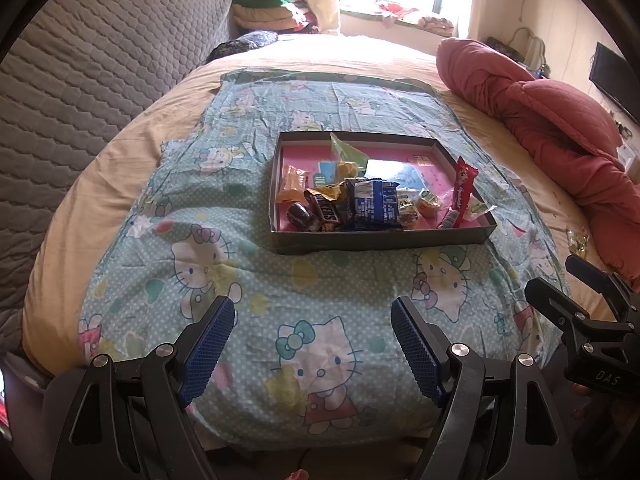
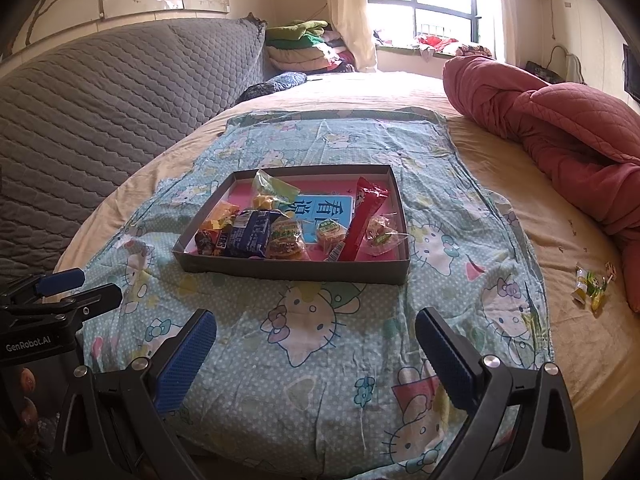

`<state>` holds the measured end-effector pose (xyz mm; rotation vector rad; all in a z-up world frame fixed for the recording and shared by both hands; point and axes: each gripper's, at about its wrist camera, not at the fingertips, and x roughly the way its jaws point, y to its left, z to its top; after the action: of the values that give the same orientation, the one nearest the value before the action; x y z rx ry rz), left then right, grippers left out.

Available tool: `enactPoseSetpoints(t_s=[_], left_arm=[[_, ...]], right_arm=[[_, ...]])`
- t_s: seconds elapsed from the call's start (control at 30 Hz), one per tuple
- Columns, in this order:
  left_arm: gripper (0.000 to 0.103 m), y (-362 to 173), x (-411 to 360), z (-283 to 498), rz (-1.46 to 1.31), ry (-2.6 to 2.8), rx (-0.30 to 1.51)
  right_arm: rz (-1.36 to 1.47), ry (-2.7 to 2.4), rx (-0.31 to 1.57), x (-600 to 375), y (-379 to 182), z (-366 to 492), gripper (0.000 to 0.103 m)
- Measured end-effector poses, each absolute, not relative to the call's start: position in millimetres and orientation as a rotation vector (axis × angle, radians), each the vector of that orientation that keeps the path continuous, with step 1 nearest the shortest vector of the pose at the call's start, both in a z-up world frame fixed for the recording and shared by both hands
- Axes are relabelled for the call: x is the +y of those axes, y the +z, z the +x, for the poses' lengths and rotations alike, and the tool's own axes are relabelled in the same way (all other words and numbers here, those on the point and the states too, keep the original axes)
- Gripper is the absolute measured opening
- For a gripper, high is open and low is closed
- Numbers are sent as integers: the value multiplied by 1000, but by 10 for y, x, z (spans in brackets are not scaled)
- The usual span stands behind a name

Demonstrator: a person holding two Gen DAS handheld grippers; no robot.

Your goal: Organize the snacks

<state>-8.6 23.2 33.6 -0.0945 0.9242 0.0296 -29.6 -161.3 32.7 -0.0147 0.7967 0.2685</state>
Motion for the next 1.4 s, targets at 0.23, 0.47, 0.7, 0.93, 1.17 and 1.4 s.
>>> enactPoseSetpoints(t_s=[0.23, 0.47, 0.7, 0.93, 1.17, 1.4], left_arm=[[82, 341, 232, -91, -91, 33, 919], [82, 345, 232, -93, -88, 36, 919], [82, 350, 222, -90, -87, 38, 922], [82, 337, 209, -95, -80, 36, 928], [82, 335, 219, -102, -82, 42, 927], [82, 348, 208, -103, -76, 42, 924]], right_arm=[[-19, 271, 793, -1620, 326, -299, 101], [-18, 268, 792, -1625, 328, -313, 101], [-19, 270, 795, -1630, 327, -313, 101], [-23, 270, 793, -1616, 344, -313, 101], [-28, 279, 794, -1570, 357, -312, 101], [-28, 278, 787, -1576, 358, -318, 101]])
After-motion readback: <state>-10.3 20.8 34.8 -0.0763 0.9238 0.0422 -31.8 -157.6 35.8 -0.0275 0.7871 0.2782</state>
